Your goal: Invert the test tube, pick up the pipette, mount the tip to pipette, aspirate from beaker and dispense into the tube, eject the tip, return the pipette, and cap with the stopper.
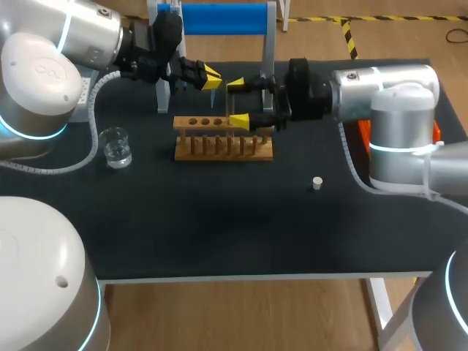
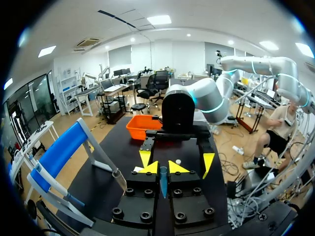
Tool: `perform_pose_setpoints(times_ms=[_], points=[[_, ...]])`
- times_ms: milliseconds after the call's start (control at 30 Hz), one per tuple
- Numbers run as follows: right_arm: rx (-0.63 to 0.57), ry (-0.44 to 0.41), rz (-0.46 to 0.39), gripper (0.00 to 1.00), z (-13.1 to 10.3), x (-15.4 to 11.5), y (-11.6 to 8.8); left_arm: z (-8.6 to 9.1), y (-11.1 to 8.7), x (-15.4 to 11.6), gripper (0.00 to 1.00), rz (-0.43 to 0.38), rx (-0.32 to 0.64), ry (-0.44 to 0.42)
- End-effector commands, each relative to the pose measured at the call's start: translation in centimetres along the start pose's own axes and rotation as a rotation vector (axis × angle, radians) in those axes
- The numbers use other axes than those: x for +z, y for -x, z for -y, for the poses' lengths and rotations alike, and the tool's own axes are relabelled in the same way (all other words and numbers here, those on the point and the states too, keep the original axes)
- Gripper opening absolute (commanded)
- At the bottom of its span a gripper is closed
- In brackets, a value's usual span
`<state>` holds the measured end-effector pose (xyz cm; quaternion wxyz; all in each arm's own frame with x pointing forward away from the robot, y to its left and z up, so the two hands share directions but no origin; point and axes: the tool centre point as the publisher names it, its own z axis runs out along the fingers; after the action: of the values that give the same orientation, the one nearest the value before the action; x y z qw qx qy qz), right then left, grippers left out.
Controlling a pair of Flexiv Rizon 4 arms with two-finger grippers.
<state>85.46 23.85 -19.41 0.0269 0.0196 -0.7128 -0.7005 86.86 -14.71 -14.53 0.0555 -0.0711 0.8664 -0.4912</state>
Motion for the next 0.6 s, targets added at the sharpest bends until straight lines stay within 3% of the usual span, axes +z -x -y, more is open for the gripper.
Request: perform_pose_setpoints(times_ms=[33,600], points=[[0.004,0.007,-0.006,1.00,-0.1,0.8,0.5,0.1,0.0,-0.1,0.00,-0.003,-0.001,0.004],[0.019,0.043,-0.021,1.00,-1.0,2.6,1.3,0.1,0.0,-0.1,0.00,-0.003,-0.001,0.004]])
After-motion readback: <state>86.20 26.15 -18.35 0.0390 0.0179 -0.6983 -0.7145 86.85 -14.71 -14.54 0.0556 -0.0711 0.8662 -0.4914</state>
